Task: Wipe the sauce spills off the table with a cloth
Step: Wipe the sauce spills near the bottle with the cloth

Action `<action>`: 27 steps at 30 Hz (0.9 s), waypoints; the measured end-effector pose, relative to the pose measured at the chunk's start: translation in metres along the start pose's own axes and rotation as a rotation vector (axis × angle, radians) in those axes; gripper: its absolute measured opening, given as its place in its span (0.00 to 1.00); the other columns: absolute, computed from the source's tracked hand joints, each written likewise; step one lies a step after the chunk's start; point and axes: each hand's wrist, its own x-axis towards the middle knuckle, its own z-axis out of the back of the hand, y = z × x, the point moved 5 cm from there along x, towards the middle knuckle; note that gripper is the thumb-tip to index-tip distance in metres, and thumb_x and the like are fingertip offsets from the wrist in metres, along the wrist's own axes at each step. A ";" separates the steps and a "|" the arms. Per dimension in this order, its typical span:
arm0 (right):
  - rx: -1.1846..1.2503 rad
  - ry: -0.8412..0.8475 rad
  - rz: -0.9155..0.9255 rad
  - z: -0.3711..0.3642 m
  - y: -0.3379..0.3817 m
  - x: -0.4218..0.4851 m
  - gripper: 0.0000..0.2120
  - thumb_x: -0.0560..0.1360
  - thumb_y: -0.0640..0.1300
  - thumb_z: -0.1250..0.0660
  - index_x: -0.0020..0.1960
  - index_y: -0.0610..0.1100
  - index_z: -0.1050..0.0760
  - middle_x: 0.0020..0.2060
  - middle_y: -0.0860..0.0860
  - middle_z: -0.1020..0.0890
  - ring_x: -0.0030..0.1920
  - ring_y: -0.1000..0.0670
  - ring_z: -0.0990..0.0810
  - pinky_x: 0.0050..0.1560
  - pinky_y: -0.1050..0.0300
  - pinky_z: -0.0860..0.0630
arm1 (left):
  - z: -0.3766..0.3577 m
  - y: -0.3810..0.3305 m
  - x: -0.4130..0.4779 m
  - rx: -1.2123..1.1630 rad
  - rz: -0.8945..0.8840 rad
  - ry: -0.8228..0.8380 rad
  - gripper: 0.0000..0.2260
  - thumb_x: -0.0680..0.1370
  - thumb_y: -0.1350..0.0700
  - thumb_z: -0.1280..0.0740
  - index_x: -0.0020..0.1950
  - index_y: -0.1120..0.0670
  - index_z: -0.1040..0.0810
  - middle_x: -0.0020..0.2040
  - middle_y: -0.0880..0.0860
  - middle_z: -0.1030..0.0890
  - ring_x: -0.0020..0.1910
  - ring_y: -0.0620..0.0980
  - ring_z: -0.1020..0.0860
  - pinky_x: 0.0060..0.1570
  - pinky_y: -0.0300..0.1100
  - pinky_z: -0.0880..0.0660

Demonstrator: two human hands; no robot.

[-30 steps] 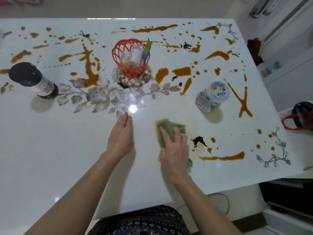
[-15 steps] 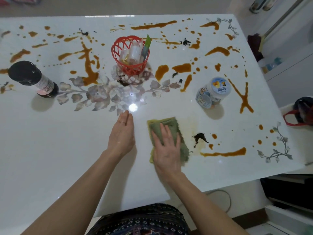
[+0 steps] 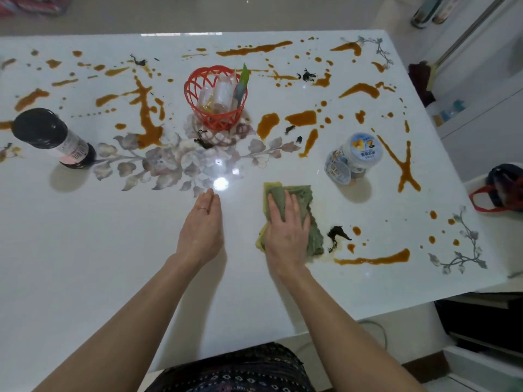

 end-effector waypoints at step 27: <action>-0.008 0.034 0.077 -0.006 0.020 0.005 0.26 0.78 0.51 0.46 0.76 0.56 0.39 0.76 0.46 0.40 0.76 0.45 0.44 0.72 0.36 0.47 | -0.011 -0.001 0.003 0.168 -0.027 0.037 0.27 0.77 0.66 0.48 0.75 0.64 0.52 0.77 0.61 0.52 0.76 0.57 0.54 0.75 0.47 0.51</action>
